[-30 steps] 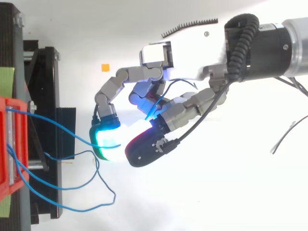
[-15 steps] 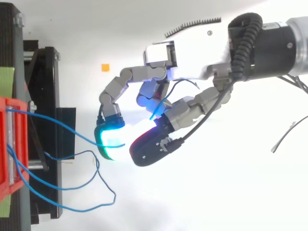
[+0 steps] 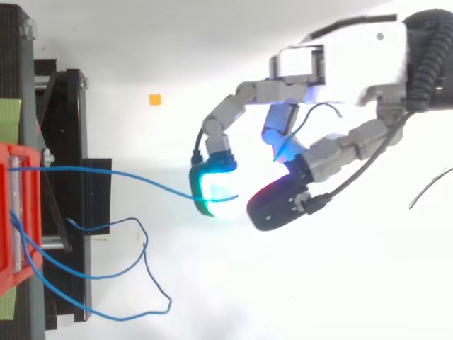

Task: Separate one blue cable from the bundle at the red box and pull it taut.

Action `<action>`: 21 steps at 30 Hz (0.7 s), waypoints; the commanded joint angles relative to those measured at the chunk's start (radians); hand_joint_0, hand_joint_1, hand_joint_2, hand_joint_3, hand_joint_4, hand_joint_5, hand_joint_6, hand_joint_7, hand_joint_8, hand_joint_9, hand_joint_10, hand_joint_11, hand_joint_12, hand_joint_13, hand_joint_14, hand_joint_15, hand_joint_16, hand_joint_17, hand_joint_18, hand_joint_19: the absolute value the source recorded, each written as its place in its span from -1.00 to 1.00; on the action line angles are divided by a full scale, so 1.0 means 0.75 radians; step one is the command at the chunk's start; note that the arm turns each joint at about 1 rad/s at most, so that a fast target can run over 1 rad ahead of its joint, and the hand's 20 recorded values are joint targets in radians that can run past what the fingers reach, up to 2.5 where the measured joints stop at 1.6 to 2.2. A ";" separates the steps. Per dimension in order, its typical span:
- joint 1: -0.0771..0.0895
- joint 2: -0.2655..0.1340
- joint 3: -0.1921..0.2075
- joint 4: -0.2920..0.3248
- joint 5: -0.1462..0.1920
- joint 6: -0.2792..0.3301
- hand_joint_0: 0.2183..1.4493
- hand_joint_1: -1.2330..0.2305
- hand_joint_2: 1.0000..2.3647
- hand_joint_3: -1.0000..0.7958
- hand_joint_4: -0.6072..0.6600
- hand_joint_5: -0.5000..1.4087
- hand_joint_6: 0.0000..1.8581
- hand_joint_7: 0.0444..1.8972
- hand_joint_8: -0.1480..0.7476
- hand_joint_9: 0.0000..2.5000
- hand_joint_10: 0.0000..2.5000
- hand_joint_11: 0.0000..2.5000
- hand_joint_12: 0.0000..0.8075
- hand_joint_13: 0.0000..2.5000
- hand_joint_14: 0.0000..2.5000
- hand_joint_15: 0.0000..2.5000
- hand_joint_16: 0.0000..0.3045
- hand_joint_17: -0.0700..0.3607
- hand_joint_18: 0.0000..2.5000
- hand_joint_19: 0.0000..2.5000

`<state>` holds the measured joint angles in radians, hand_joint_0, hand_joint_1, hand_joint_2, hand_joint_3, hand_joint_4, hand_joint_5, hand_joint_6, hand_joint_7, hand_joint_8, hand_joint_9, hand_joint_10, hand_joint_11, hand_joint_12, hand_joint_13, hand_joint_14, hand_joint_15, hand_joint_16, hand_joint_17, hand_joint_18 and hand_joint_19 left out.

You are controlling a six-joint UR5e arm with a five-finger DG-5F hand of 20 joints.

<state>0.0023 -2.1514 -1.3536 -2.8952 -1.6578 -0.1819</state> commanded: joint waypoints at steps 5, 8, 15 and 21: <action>0.007 0.024 -0.032 -0.005 0.012 0.020 -0.50 -0.42 -0.01 0.15 -0.80 -0.53 -0.07 0.10 -0.36 -0.04 -0.15 0.11 0.03 -0.04 -0.53 0.02 -0.59 -0.02 -0.18 -0.07; 0.011 0.024 -0.032 0.048 0.016 0.042 -0.50 -0.42 -0.01 0.15 -0.79 -0.53 -0.07 0.10 -0.37 -0.04 -0.16 0.11 0.05 -0.04 -0.54 0.01 -0.59 -0.02 -0.18 -0.07; 0.028 0.024 -0.032 0.111 0.020 0.052 -0.50 -0.42 -0.02 0.16 -0.80 -0.53 -0.06 0.09 -0.37 -0.04 -0.17 0.12 0.05 -0.04 -0.55 0.02 -0.59 -0.02 -0.18 -0.06; 0.040 0.024 -0.032 0.107 0.032 0.016 -0.50 -0.42 -0.03 0.16 -0.81 -0.53 -0.06 0.09 -0.36 -0.04 -0.18 0.12 0.05 -0.04 -0.57 0.02 -0.59 -0.02 -0.18 -0.06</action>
<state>0.0274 -2.1338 -1.3775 -2.8134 -1.6398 -0.1543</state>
